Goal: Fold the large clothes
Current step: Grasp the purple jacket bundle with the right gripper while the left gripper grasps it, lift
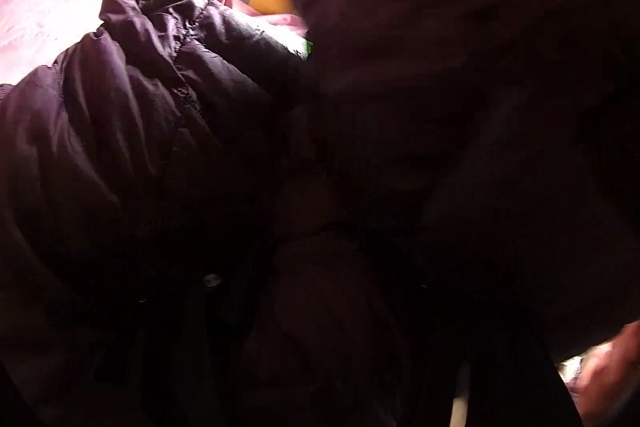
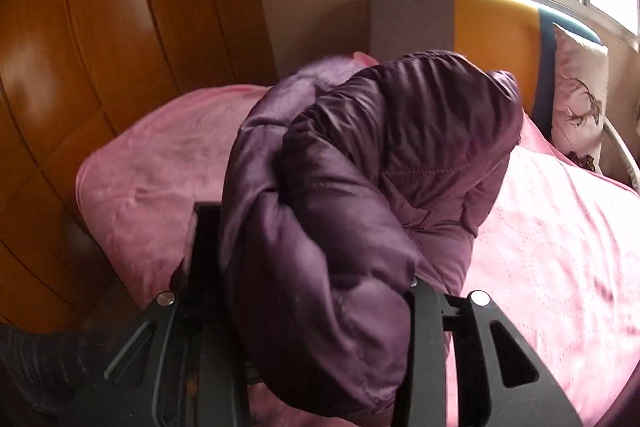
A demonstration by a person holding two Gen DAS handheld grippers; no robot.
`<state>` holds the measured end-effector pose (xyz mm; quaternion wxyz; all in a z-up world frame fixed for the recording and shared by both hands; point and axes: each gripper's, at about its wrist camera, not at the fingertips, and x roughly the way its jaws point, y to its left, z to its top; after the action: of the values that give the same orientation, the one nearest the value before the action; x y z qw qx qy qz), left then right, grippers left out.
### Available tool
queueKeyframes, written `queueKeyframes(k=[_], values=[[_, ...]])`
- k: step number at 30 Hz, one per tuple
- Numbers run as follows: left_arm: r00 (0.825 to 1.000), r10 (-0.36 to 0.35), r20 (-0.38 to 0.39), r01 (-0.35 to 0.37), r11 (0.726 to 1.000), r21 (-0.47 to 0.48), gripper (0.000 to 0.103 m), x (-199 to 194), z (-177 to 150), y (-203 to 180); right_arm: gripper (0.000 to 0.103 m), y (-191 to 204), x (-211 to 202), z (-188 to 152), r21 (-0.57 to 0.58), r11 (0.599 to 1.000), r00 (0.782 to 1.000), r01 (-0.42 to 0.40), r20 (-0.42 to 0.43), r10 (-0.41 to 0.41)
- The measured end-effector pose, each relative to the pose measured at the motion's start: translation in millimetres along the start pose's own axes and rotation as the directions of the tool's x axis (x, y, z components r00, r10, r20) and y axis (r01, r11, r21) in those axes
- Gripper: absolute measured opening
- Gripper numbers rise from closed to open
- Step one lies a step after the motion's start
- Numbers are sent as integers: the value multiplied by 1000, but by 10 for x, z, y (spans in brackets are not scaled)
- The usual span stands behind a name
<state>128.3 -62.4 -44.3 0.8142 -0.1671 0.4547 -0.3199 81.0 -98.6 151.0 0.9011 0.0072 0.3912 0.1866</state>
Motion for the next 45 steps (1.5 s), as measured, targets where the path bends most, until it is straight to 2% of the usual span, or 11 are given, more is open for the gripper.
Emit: queueKeyframes(k=[9, 12, 16, 19, 21, 23, 25, 29, 34, 38, 45], values=[[986, -42, 164, 61, 991, -116, 48, -1370, -35, 581, 34, 534, 398, -155, -309, 944, 985, 118, -86, -151], [970, -109, 216, 135, 985, -110, 49, -1686, 94, 745, 41, 1006, 698, -416, -572, 804, 962, 162, -91, -258], [950, -228, 215, 253, 962, -100, 75, -1754, 269, 769, 44, 1442, 990, -799, -767, 603, 940, 218, -1, -342], [969, -196, 148, 205, 977, -50, 75, -1589, 342, 627, 45, 1540, 1039, -913, -802, 546, 937, 242, 46, -347], [984, -154, 91, 159, 986, -50, 73, -1448, 409, 675, 47, 1485, 1017, -886, -789, 561, 941, 250, 60, -334], [991, -129, 31, 131, 990, -56, 37, -1265, 449, 662, 60, 1396, 911, -891, -768, 596, 953, 235, 62, -296], [995, -95, 16, 95, 994, -60, 24, -1198, 517, 706, 74, 1305, 812, -820, -736, 649, 970, 193, 45, -238], [996, -93, -3, 93, 992, -89, 18, -1176, 595, 723, 94, 993, 434, -548, -571, 820, 999, -27, -50, -2], [994, -104, -30, 100, 990, -103, 18, -1143, 789, 858, 92, -35, -79, -115, -97, 936, 940, -339, 15, 342], [994, -103, -47, 97, 988, -122, 18, -1141, 799, 848, 54, -435, 111, -123, 35, 965, 965, -261, -1, 261], [994, -14, -108, -10, 975, -222, 18, -1164, 859, 987, 51, 241, 523, -580, -205, 978, 1000, -22, -14, 19]])
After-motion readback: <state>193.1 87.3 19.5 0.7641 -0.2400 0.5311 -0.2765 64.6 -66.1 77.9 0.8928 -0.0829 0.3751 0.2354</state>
